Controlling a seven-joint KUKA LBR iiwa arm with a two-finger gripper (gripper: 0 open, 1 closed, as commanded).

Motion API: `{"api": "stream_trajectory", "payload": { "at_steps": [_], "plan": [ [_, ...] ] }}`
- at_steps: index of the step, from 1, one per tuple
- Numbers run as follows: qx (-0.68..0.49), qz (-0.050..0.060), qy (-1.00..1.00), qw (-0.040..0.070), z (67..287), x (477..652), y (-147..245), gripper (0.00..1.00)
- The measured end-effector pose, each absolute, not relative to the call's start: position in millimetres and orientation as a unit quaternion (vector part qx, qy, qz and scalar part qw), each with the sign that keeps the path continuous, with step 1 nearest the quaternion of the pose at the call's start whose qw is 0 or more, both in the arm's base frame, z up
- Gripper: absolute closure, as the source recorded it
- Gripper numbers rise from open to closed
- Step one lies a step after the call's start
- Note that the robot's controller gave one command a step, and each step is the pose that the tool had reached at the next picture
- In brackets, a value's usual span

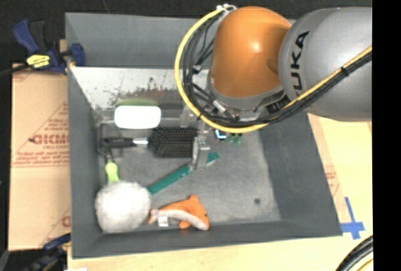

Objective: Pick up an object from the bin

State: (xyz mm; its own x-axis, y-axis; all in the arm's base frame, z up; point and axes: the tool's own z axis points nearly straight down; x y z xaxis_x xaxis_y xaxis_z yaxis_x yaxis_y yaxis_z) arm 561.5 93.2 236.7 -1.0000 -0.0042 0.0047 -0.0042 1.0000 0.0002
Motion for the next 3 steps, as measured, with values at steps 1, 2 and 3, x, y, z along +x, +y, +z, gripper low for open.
{"api": "stream_trajectory", "payload": {
  "at_steps": [1,2,3],
  "plan": [
    [0.0,-0.001,-1.0,-0.002,241.5,562.8,92.7,0.0],
    [0.022,0.0,-1.0,-0.005,94.3,630.2,68.0,0.0],
    [0.057,-0.001,-0.998,-0.014,166.5,640.6,71.5,0.0]
  ]
}}
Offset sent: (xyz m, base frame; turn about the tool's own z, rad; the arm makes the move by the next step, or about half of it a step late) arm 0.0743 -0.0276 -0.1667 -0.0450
